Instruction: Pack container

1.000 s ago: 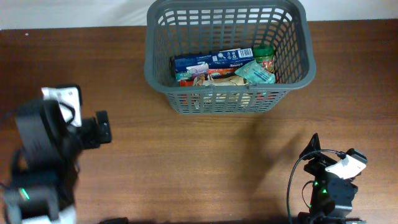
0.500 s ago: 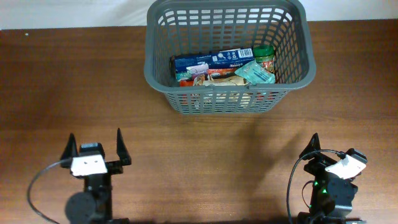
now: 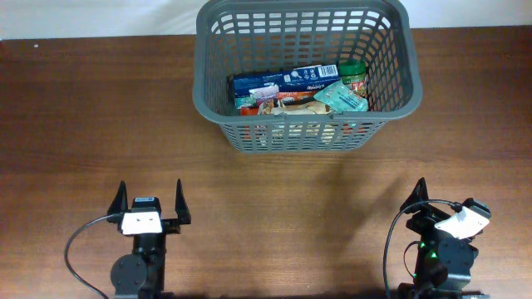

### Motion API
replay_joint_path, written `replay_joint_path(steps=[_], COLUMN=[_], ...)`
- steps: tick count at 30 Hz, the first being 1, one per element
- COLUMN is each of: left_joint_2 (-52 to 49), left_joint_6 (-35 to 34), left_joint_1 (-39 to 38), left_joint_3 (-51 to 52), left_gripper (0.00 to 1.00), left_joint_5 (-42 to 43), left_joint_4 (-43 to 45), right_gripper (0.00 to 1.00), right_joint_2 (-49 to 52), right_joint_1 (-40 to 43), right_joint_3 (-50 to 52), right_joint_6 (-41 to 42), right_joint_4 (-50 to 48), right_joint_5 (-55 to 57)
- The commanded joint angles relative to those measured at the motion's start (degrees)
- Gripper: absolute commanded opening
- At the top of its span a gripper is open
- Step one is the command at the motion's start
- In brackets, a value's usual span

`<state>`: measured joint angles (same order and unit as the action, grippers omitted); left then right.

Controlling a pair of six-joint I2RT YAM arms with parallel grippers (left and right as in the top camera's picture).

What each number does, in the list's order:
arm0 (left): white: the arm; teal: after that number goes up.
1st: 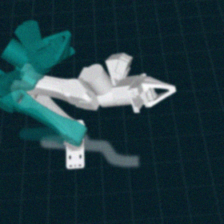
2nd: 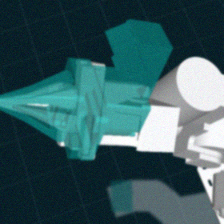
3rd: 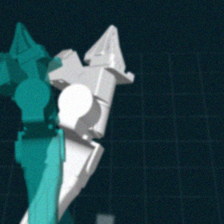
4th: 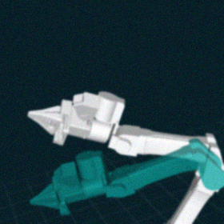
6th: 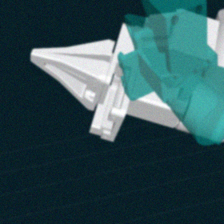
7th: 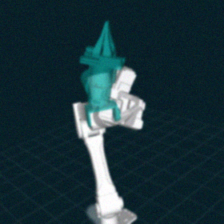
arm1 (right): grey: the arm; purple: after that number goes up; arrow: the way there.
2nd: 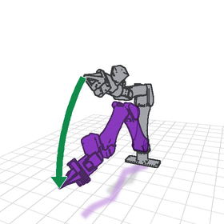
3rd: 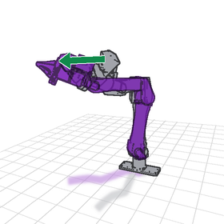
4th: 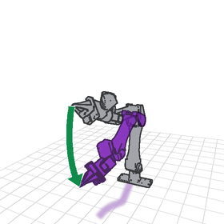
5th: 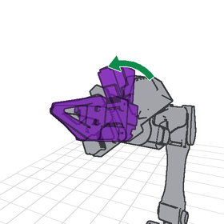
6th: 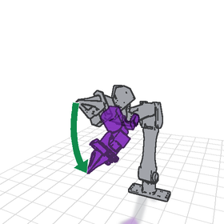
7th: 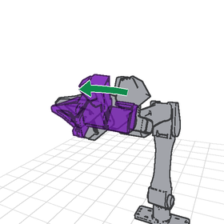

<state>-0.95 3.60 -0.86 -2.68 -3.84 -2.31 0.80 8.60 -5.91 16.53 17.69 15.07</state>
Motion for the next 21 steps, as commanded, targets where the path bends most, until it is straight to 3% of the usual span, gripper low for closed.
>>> replay_joint_path(steps=[1, 21], left_joint_2=[0.6, 0.6], left_joint_6=[-0.2, -0.2], left_joint_1=[-0.3, -1.0], left_joint_3=[2.2, 2.2], left_gripper=[0.99, 0.99], left_joint_5=[0.0, 0.0], left_joint_4=[0.1, -2.0], right_gripper=[0.99, 0.99], right_joint_2=[-0.6, -0.6], right_joint_1=[0.5, 0.5], right_joint_3=[0.4, 0.4], right_joint_6=[0.5, 0.5], right_joint_4=[0.0, 0.0], right_joint_5=[-0.1, -0.1])
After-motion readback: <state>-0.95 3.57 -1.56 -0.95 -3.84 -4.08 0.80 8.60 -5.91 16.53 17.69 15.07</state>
